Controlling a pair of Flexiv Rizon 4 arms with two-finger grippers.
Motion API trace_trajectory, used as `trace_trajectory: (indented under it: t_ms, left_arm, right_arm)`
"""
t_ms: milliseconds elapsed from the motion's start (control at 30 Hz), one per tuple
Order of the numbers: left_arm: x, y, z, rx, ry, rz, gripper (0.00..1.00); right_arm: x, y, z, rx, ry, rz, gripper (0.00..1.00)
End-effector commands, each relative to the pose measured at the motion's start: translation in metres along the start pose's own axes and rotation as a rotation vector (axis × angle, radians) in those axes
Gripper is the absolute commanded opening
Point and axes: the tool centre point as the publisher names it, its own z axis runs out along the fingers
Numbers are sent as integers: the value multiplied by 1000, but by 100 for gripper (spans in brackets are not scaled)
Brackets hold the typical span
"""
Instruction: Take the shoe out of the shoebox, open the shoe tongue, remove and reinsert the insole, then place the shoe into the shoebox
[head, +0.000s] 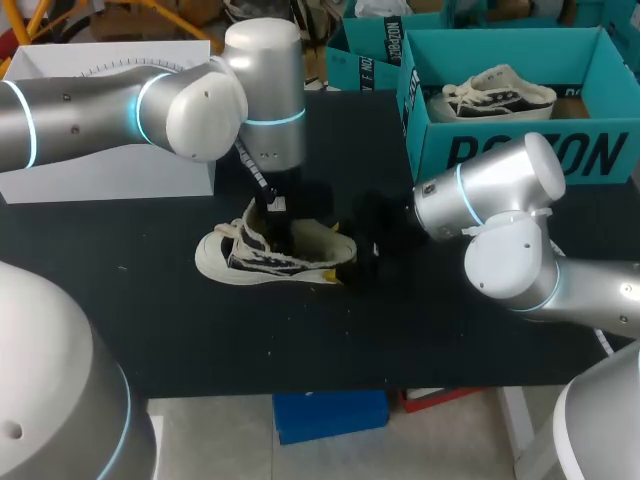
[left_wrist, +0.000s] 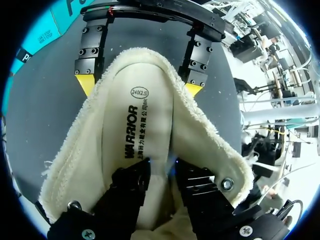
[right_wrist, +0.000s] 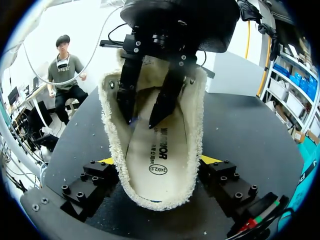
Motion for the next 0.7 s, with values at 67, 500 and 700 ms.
trace_trajectory:
  t_ms: [67, 500, 700]
  left_arm:
    - [11, 1, 17, -27, -125, -17, 31]
    - [-3, 13, 42, -82, -415, -112, 25]
    - [-15, 21, 53, -87, -499, -149, 25]
  right_arm:
    - [-1, 1, 1, 0, -2, 1, 0]
    - [-1, 1, 1, 0, -2, 1, 0]
    - [-1, 1, 1, 0, -2, 1, 0]
